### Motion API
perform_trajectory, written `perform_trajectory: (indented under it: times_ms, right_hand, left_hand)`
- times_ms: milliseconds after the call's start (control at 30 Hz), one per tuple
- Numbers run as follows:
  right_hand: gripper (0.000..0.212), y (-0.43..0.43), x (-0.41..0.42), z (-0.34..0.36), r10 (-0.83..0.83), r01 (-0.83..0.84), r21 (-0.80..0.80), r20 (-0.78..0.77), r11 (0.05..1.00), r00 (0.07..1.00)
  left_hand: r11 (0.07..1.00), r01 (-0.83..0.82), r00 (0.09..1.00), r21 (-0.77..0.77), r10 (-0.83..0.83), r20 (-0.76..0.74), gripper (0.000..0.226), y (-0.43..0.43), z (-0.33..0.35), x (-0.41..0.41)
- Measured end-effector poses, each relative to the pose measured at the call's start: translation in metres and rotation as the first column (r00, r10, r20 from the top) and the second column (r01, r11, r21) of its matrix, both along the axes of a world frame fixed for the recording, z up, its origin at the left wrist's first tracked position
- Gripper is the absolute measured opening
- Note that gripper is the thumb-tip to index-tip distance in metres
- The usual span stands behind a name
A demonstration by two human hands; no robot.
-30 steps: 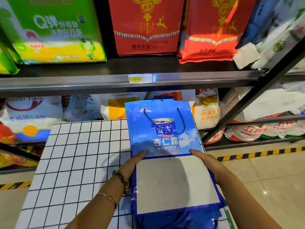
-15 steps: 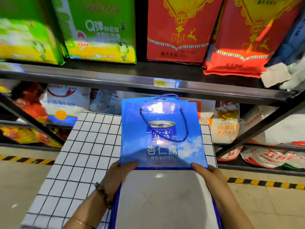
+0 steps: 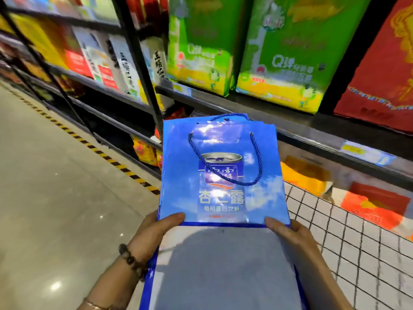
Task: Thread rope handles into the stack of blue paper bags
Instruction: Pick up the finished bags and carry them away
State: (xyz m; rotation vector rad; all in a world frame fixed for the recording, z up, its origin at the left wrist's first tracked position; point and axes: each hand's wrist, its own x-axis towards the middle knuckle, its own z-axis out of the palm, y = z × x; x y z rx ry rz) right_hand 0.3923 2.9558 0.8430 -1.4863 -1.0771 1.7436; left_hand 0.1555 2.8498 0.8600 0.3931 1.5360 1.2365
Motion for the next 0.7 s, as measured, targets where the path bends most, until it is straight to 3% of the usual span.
perform_trajectory:
  times_ms: [133,300,400,467,700]
  right_hand:
    - [0.006,-0.006,-0.084,0.012,0.098,-0.099,0.034,0.019,0.995,0.995]
    - [0.011,-0.027,-0.219,0.007,0.21,-0.213,0.102,0.041,0.972,0.977]
    - [0.01,-0.042,-0.304,0.001,0.275,-0.275,0.129,0.018,0.953,0.961]
    - [0.014,-0.051,-0.363,-0.005,0.349,-0.349,0.112,0.024,0.93,0.937]
    - [0.003,-0.06,-0.509,-0.005,0.491,-0.49,0.106,0.014,0.865,0.871]
  left_hand:
    - [0.995,-0.086,0.995,0.047,0.088,-0.047,0.054,-0.03,0.005,-0.07]
    - [0.976,-0.202,0.978,0.082,0.206,-0.044,0.05,-0.074,-0.002,-0.186]
    - [0.951,-0.3,0.95,0.075,0.305,-0.07,0.034,-0.101,-0.006,-0.257]
    - [0.929,-0.366,0.926,0.063,0.37,-0.076,0.039,-0.123,-0.005,-0.303]
    - [0.854,-0.52,0.852,0.028,0.52,-0.061,0.027,-0.163,-0.009,-0.412]
